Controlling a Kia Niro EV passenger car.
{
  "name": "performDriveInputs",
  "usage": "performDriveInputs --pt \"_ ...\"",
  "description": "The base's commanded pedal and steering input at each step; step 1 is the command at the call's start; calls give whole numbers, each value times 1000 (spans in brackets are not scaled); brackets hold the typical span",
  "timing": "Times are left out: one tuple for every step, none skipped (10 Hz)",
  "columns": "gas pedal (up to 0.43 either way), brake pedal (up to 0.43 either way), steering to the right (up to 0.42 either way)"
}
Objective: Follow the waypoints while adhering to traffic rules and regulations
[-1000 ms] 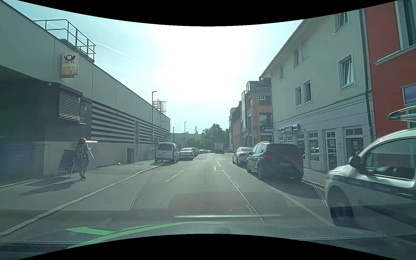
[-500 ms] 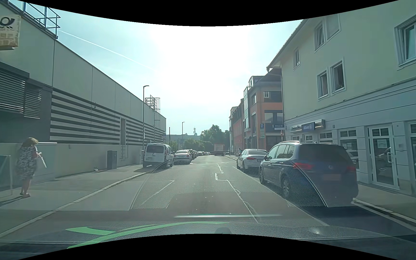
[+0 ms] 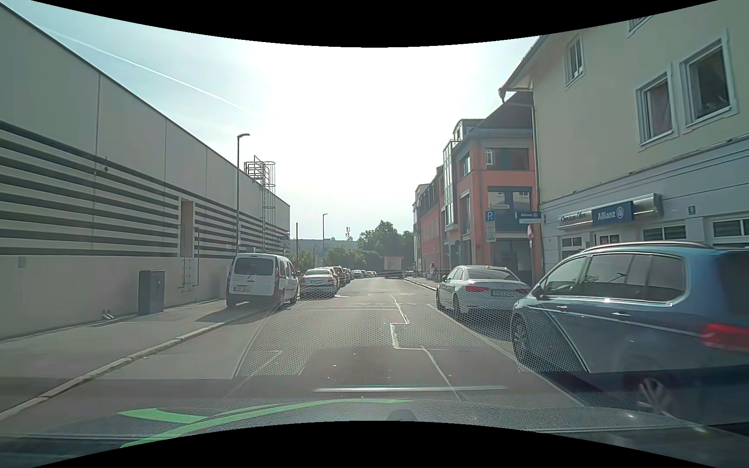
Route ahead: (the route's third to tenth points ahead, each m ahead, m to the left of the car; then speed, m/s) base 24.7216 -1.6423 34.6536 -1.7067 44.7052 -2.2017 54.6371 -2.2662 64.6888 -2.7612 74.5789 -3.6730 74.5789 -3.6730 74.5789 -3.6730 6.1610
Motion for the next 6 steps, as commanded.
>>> performDriveInputs --pt "0 146 5" --pt "0 152 5" --pt "0 152 4" --pt "0 152 4" --pt "0 152 4" --pt "0 159 3"
